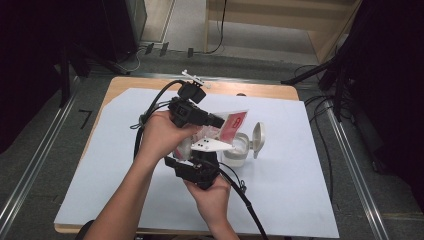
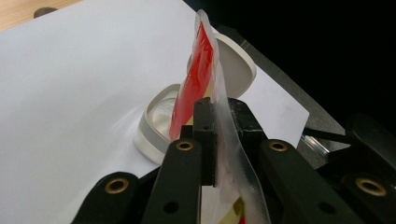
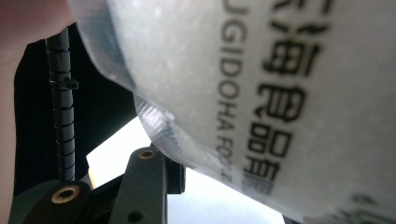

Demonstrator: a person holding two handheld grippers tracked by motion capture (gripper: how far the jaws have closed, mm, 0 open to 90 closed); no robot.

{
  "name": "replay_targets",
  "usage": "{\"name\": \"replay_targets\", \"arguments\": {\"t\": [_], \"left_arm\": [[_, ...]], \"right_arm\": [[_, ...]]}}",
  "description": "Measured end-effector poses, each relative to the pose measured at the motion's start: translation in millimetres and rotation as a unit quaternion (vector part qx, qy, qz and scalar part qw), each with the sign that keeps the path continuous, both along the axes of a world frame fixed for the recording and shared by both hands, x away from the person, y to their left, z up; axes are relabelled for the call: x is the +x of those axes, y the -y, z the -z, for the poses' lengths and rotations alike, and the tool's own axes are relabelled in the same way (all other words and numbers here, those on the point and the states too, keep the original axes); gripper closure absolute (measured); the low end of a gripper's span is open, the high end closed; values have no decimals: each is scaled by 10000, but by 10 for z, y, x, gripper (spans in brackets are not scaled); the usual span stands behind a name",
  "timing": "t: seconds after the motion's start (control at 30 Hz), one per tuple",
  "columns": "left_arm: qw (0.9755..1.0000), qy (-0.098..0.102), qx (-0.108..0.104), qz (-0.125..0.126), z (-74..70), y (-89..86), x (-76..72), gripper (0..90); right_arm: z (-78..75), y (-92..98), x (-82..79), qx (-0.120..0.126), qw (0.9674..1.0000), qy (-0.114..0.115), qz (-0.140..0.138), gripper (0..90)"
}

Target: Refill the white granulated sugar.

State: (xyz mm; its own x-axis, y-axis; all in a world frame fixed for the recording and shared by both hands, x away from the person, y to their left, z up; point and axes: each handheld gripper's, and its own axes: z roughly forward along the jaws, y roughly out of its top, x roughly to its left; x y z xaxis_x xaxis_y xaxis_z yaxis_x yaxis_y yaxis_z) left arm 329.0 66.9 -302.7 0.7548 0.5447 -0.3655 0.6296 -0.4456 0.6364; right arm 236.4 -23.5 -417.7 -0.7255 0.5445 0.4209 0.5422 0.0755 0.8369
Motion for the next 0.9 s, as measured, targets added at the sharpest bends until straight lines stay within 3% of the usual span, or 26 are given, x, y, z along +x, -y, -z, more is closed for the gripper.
{"name": "replay_targets", "arguments": {"t": [0.9], "left_arm": [[10000,66,19,30,0,-2,13,836]], "right_arm": [[-11,7,5,-161,9998,80,-86,638]]}}
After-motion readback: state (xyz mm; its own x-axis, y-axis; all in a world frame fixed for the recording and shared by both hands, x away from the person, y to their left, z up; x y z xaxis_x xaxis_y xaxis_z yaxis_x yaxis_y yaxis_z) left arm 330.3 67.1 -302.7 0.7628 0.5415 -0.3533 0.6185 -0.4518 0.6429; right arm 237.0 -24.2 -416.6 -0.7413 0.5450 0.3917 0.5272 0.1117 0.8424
